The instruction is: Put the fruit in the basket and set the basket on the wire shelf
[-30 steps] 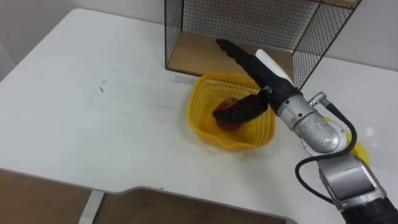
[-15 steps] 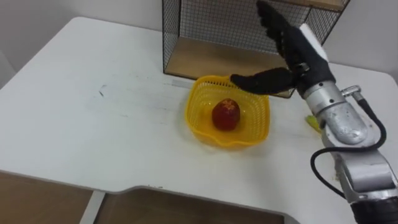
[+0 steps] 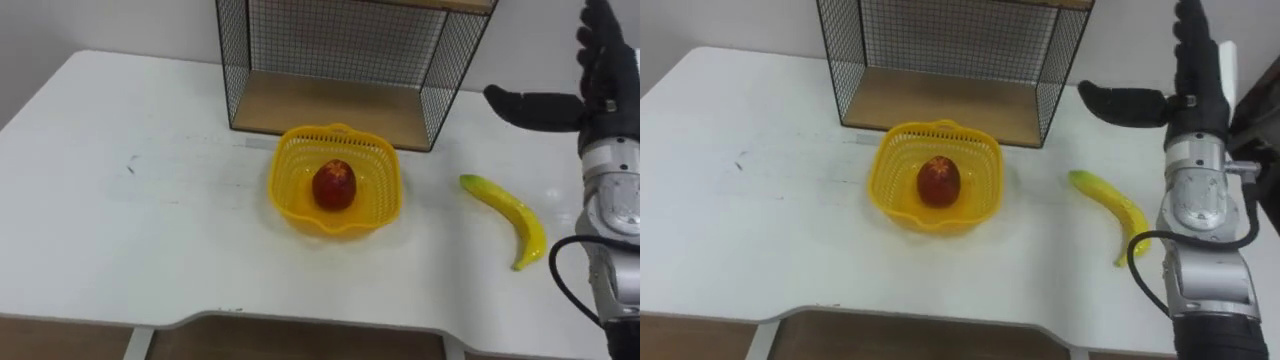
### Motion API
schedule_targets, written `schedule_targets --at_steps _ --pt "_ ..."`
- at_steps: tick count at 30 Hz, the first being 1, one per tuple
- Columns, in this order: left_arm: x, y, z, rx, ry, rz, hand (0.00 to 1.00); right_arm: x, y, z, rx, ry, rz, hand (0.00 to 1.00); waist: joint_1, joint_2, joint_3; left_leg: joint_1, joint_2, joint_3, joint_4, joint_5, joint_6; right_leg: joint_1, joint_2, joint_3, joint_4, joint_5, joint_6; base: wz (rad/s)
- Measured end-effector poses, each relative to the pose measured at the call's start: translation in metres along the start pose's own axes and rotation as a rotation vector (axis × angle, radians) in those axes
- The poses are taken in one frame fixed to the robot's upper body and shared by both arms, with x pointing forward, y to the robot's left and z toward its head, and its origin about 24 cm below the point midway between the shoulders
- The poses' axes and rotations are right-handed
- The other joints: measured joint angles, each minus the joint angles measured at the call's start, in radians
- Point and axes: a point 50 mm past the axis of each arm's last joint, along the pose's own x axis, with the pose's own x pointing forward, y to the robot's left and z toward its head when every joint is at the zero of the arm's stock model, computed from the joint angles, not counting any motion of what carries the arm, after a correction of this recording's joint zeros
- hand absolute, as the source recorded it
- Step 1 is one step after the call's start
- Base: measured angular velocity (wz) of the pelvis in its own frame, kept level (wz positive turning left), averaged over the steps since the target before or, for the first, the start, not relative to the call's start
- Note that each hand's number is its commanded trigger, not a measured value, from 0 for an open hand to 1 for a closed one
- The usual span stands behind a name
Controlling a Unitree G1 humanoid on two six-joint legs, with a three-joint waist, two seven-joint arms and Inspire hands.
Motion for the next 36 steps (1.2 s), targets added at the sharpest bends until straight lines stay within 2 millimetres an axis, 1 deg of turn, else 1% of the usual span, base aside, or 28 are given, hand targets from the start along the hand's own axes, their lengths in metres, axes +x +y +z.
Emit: schedule_targets --at_steps 2,5,7,10,15,19,24,27,32,36 --pt "0.0 0.0 -0.001 0.0 0.002 -0.001 0.0 0.0 -0.001 -0.004 -0.004 0.019 -0.004 0.0 -0.004 -0.003 0.0012 0.002 0.0 0.002 0.0 0.0 0.0 0.0 0.0 0.002 0.0 0.0 0.0 -0.03" --pt "0.0 0.0 -0.001 0.001 0.003 0.0 0.0 -0.002 -0.004 -0.014 -0.02 0.059 -0.012 0.0 -0.011 -0.015 0.0051 0.001 0.001 0.004 0.0 0.0 0.0 -0.001 0.0 0.002 0.0 0.0 0.0 0.0" --pt "-0.001 -0.001 -0.003 0.001 0.008 -0.003 0.0 -0.006 -0.006 -0.024 -0.021 0.102 -0.016 0.0 -0.022 -0.022 0.0013 0.001 0.0 0.004 -0.001 0.0 0.0 0.002 0.0 0.002 0.001 0.0 0.0 0.0" --pt "-0.001 -0.001 -0.003 0.001 0.008 -0.002 0.0 -0.01 -0.007 -0.03 -0.022 0.125 -0.018 0.0 -0.028 -0.022 0.001 0.001 0.0 0.005 -0.001 0.0 0.0 0.001 -0.001 0.003 0.0 0.0 0.0 0.0" --pt "-0.001 0.0 -0.003 -0.007 0.009 0.0 0.0 -0.014 -0.011 -0.05 -0.014 0.216 -0.017 0.0 -0.029 -0.017 0.0036 0.001 0.001 0.01 -0.002 0.0 0.0 -0.001 0.0 0.007 0.0 0.0 0.0 -0.02" --pt "-0.001 0.0 -0.003 -0.007 0.009 -0.002 0.0 -0.018 -0.012 -0.064 -0.038 0.281 0.006 0.0 -0.027 -0.017 0.0034 0.0 0.001 0.01 -0.001 0.0 0.0 -0.002 0.0 0.003 0.0 0.0 0.0 0.0" --pt "-0.001 0.001 -0.002 -0.009 0.005 0.003 0.0 -0.02 -0.015 -0.071 -0.068 0.319 0.042 0.0 -0.026 -0.017 0.0031 -0.003 0.001 0.01 -0.002 0.0 0.0 -0.01 0.0 0.002 0.001 0.0 0.0 0.0" --pt "-0.001 0.003 -0.003 -0.018 0.01 0.008 0.0 -0.019 -0.014 -0.072 -0.107 0.321 0.093 0.0 -0.026 -0.017 0.0028 -0.004 0.002 0.01 -0.002 0.0 0.0 -0.011 0.0 0.003 0.001 0.0 0.0 0.0" --pt "0.0 0.006 -0.004 -0.042 0.013 0.02 0.0 -0.019 -0.013 -0.072 -0.107 0.323 0.153 0.0 -0.025 -0.02 0.0021 0.006 0.001 0.01 -0.003 0.0 0.0 -0.002 -0.001 0.003 -0.001 0.0 0.0 0.0" --pt "0.0 0.007 -0.003 -0.046 0.01 0.018 0.0 -0.024 -0.013 -0.082 -0.113 0.383 0.216 0.0 -0.019 -0.023 0.0018 0.015 0.003 0.01 -0.004 0.0 0.0 -0.001 0.0 0.002 0.0 0.0 0.0 0.0"
